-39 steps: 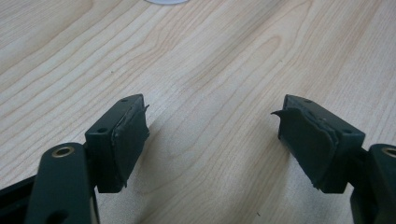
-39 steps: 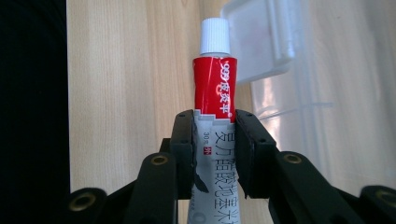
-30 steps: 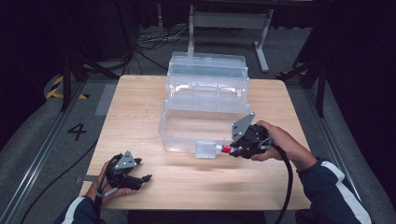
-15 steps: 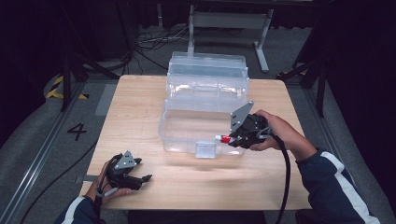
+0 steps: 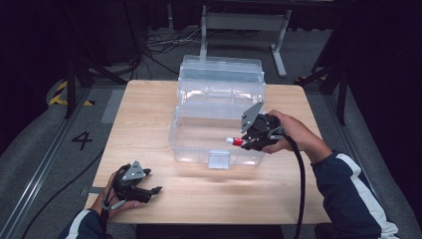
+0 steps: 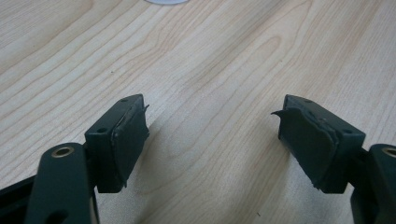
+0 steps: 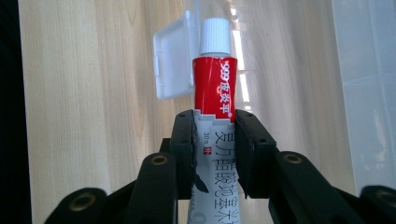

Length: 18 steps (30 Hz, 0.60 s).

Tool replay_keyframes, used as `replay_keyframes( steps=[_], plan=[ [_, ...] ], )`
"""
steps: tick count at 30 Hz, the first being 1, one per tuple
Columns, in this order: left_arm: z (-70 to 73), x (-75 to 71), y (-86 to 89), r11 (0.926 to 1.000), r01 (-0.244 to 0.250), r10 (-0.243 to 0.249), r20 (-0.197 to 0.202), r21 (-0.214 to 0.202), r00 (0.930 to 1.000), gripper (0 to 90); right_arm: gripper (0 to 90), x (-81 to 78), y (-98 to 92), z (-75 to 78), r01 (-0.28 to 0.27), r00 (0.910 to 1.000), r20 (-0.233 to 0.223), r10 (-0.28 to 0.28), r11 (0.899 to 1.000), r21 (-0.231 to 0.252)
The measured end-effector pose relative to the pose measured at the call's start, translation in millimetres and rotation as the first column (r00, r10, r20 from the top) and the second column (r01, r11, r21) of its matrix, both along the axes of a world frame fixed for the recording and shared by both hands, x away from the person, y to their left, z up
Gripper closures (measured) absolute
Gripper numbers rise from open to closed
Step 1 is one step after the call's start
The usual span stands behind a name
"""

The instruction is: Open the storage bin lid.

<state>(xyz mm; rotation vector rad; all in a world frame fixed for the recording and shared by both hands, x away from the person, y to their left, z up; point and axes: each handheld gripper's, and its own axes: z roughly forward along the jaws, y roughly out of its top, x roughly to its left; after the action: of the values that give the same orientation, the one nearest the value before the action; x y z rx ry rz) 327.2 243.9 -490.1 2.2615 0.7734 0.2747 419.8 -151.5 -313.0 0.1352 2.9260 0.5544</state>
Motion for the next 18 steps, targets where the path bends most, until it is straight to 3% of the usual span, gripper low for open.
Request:
replay_keyframes(
  steps=[11, 18],
  plan=[
    [0.0, 0.0, 0.0, 1.0, 0.0, 0.0, 0.0, 0.0, 1.0, 23.9, 71.2, 15.4, 5.3, -4.5, 0.014, 0.9998, -0.017, -0.014, 1.0, -0.02],
    [0.0, 0.0, 0.0, 1.0, 0.0, 0.0, 0.0, 0.0, 1.0, 23.9, 71.2, 30.7, 11.0, -9.4, 0.022, 0.9992, -0.031, -0.024, 0.998, -0.057]
  ],
)
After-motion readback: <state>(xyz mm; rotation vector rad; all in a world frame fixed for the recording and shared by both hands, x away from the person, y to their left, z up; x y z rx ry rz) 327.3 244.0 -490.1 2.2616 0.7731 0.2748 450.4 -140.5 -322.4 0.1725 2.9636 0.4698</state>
